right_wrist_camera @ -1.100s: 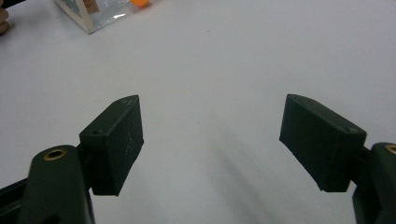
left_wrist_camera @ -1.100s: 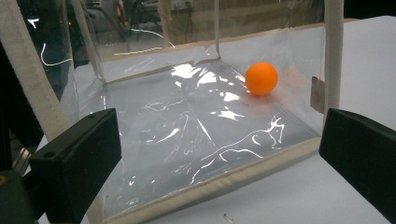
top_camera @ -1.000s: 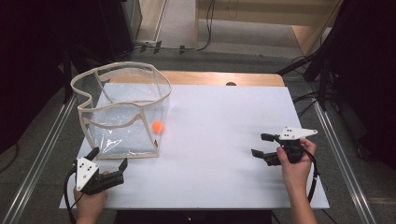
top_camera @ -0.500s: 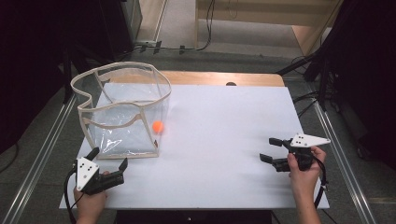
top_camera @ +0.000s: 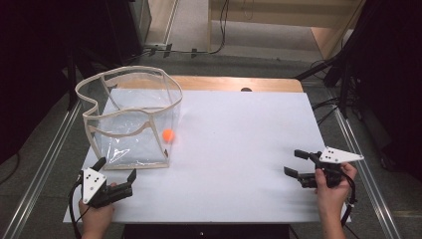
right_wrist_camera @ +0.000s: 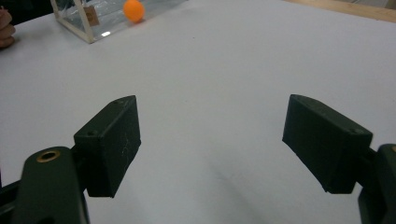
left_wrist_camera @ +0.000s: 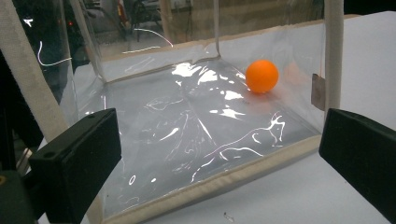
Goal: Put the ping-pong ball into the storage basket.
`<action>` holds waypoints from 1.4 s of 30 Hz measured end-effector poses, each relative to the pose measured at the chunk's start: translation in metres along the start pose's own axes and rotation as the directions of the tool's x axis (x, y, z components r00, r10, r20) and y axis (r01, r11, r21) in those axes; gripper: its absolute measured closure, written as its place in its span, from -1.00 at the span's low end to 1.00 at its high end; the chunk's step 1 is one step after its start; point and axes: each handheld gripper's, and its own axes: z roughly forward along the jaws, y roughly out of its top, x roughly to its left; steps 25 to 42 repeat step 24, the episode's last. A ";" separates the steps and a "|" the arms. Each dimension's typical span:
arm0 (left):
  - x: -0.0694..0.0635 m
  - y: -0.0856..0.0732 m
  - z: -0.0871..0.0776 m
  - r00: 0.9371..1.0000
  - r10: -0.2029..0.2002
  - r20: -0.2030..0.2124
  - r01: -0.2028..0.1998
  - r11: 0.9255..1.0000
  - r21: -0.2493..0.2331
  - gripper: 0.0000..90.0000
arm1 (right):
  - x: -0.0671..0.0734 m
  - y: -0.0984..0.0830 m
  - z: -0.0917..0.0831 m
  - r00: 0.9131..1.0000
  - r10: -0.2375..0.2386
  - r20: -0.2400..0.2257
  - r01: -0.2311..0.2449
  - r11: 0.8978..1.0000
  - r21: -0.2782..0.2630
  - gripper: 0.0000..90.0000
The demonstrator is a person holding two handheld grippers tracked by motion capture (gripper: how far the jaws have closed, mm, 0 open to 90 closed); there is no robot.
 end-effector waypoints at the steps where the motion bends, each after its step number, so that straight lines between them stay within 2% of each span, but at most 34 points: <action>1: 0.000 0.000 0.000 1.000 0.001 -0.002 -0.001 1.000 0.001 -1.00 | 0.000 -0.001 -0.001 1.000 0.002 -0.002 -0.002 1.000 -0.004 -0.62; 6: 0.000 0.000 0.000 1.000 0.000 0.000 0.000 1.000 -0.001 -1.00 | -0.001 -0.007 -0.007 1.000 0.009 -0.004 -0.009 0.999 -0.038 -0.63; 11: 0.001 0.000 0.000 1.000 -0.002 0.003 0.002 1.000 -0.003 -1.00 | -0.002 -0.016 -0.009 1.000 0.028 0.015 -0.027 0.999 -0.047 -0.64; 12: 0.001 0.000 0.000 1.000 -0.003 0.003 0.003 1.000 -0.003 -1.00 | -0.002 -0.018 -0.010 0.999 0.039 0.022 -0.038 0.998 -0.048 -0.64; 15: 0.001 0.000 0.000 1.000 -0.005 0.004 0.005 1.000 -0.005 -1.00 | -0.002 -0.023 -0.011 0.998 0.036 0.049 -0.033 0.998 -0.058 -0.64; 19: 0.001 0.000 0.000 1.000 -0.008 0.004 0.008 1.000 -0.007 -1.00 | -0.003 -0.028 -0.014 0.996 0.056 0.071 -0.048 0.994 -0.103 -0.64; 22: 0.001 0.000 0.000 1.000 -0.007 0.005 0.007 1.000 -0.006 -1.00 | -0.003 -0.031 -0.015 0.994 0.063 0.089 -0.052 0.992 -0.112 -0.64; 42: 0.001 0.000 0.000 1.000 -0.007 0.005 0.007 1.000 -0.004 -1.00 | -0.004 -0.033 -0.014 0.994 0.067 0.089 -0.056 0.991 -0.120 -0.64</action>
